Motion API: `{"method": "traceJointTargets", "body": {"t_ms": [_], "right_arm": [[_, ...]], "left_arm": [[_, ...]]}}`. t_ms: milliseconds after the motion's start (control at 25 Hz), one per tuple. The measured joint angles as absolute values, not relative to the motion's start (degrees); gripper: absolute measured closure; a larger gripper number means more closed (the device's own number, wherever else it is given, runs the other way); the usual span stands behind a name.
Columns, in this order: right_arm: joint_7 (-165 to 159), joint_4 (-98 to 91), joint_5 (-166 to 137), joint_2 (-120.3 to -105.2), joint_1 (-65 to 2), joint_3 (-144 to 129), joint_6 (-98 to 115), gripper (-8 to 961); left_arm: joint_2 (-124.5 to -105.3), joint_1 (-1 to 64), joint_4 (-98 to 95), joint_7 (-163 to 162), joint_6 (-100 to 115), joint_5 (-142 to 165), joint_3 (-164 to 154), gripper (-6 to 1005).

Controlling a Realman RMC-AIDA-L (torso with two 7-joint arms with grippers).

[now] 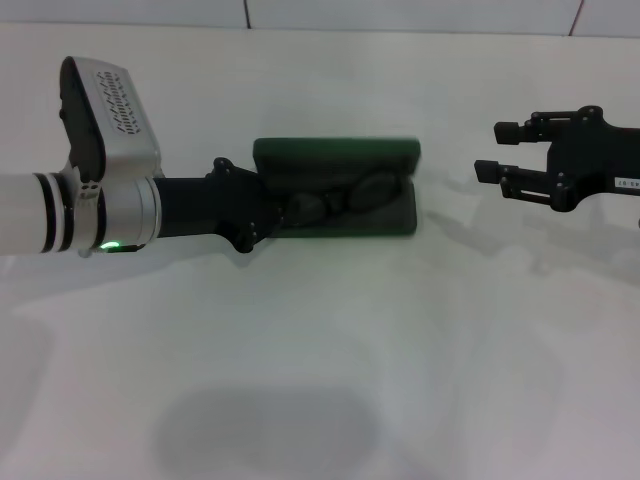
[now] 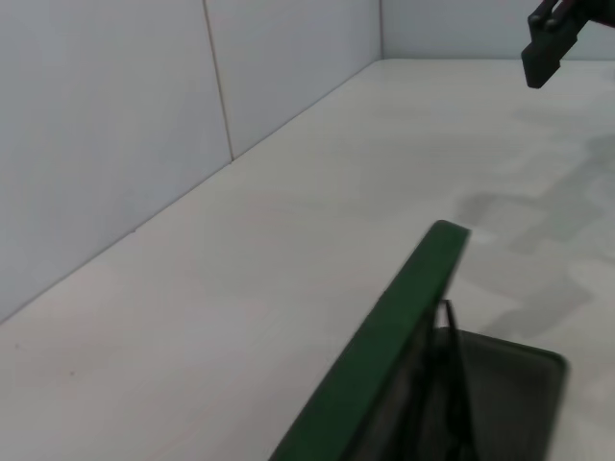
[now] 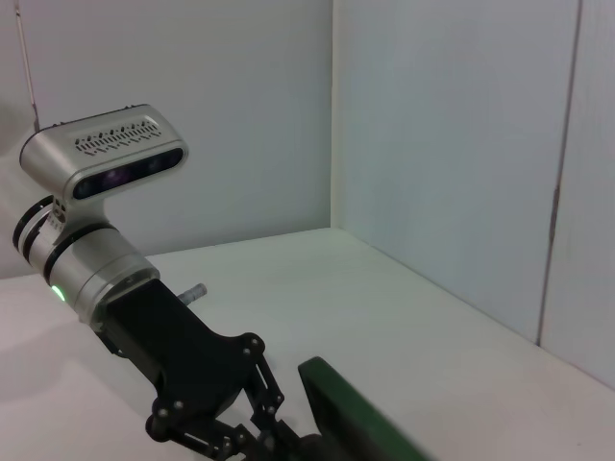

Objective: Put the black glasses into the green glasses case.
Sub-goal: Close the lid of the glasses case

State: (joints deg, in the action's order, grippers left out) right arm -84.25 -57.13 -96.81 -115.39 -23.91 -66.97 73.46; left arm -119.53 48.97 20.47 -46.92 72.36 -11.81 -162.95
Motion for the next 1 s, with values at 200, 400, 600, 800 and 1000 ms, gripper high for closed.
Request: {"method": "traceJointTargets", "body": {"t_ms": [200,400,600,800,1000], "right_arm": [[-84.2,-57.1,-96.9,-115.39,-23.9,-67.0,73.5,424],[-84.1,-57.1,-96.9,-115.34,-23.7,-66.3,73.5,418],[-83.5,-57.1,-96.6,-115.34,-23.4,-66.2,73.5,413],[-83.5,-57.1,-96.6,-115.37,-23.3,-66.2,73.5,408],[-83.5,-57.0,-96.6,-115.33,-23.2,-66.2,73.5,403]], "left_arm": [[-119.54,49.2,20.5,-46.2,72.4,-11.7,-163.0,798],[-119.53,49.2,20.5,-44.5,72.7,-12.0,-163.0,906],[-119.55,49.0,20.5,-42.9,73.6,-12.5,-162.9,955],[-119.67,49.0,19.9,-42.0,73.9,-14.5,-162.9,956],[-119.72,48.8,19.1,-39.3,73.7,-15.6,-163.0,958]]}}
